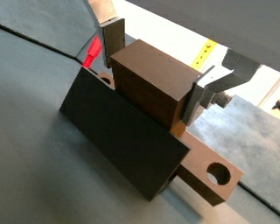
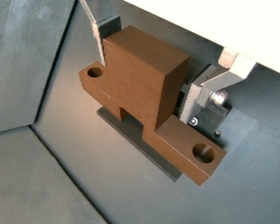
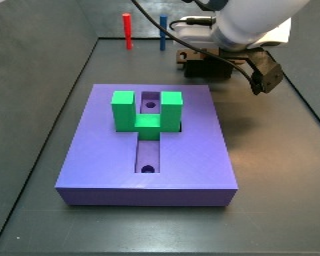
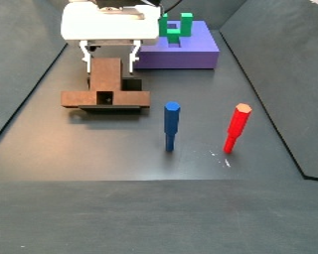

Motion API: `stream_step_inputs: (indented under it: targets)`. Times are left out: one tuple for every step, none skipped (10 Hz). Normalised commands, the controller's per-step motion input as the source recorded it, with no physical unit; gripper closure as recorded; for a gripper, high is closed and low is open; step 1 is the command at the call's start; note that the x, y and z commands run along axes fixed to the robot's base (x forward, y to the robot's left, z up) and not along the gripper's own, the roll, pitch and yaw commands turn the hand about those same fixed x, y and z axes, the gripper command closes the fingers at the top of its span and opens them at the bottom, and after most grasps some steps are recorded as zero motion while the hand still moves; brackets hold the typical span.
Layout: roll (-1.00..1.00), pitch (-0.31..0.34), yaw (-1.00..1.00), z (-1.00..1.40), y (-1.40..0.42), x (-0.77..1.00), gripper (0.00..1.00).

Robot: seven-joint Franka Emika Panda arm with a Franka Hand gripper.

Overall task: Pick up the brown object. Move up. Place the brown object on the fixture. Regrasp the brown object. Move to above the board. Insert the brown object.
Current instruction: Regrasp the brown object.

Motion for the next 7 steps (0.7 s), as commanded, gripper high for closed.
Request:
stream_step_inputs:
  targets:
    - [0.00, 0.000, 0.00, 0.00, 0.00, 0.00, 0.00]
    - [0.00, 0.000, 0.00, 0.00, 0.00, 0.00, 1.00]
    - [0.00, 0.000, 0.00, 0.00, 0.00, 0.00, 1.00]
    - [0.00, 0.000, 0.00, 0.00, 0.00, 0.00, 1.00]
    - [0.00, 0.000, 0.00, 0.00, 0.00, 0.00, 1.00]
    - [0.00, 0.000, 0.00, 0.00, 0.00, 0.00, 1.00]
    - [0.00, 0.000, 0.00, 0.00, 0.00, 0.00, 1.00]
